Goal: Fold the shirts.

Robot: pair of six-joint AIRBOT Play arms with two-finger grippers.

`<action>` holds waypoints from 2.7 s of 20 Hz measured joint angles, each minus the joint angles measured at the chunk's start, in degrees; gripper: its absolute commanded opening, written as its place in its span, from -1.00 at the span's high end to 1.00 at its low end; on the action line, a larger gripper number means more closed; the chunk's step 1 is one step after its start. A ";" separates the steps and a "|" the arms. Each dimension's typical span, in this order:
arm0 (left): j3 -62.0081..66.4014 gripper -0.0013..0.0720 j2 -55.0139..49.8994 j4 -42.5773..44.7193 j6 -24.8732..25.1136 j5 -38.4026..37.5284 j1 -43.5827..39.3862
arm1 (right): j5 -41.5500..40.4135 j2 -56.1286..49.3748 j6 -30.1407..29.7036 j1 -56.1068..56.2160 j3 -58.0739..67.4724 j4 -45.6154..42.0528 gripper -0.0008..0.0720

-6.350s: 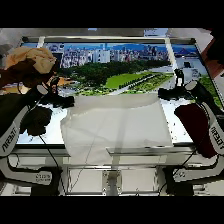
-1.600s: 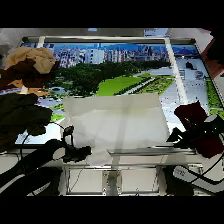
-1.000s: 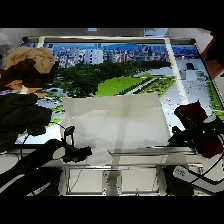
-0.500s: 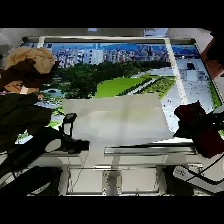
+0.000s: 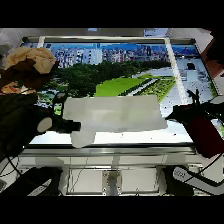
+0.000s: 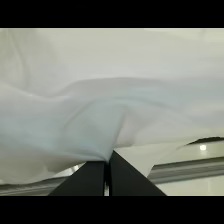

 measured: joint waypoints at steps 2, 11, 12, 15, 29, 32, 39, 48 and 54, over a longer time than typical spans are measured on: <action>3.56 0.93 -3.65 -0.09 5.20 1.07 4.07 | -4.28 -0.46 1.64 3.02 2.86 0.42 0.91; 21.16 0.93 -27.08 1.16 19.06 7.98 10.64 | -19.32 -8.20 8.46 10.71 10.86 -0.76 0.91; 21.97 0.93 -29.16 1.64 19.47 8.52 10.75 | -20.79 -9.55 8.96 11.58 11.04 -0.81 0.91; 23.41 0.93 -34.16 4.44 19.04 10.78 10.99 | -25.22 -13.16 10.40 13.35 11.30 -1.03 0.90; 25.68 -0.94 -38.75 7.32 17.53 13.88 11.37 | -29.66 -17.14 10.95 13.31 12.87 -1.29 -0.10; 28.17 -0.94 -38.14 7.23 17.49 11.69 11.39 | -25.66 -15.02 10.58 10.29 15.26 -2.84 -0.29; 33.03 -0.94 -37.53 -9.16 18.53 29.77 11.08 | -15.06 -13.03 8.41 1.46 16.11 -5.31 -0.63; 35.95 -0.94 -46.73 -23.80 25.99 28.24 7.72 | -13.38 -24.06 -3.96 -0.26 11.93 9.25 -0.63; 39.63 -0.94 -53.09 -28.57 27.71 23.50 5.44 | -12.98 -28.68 -9.05 1.44 11.69 16.44 -0.61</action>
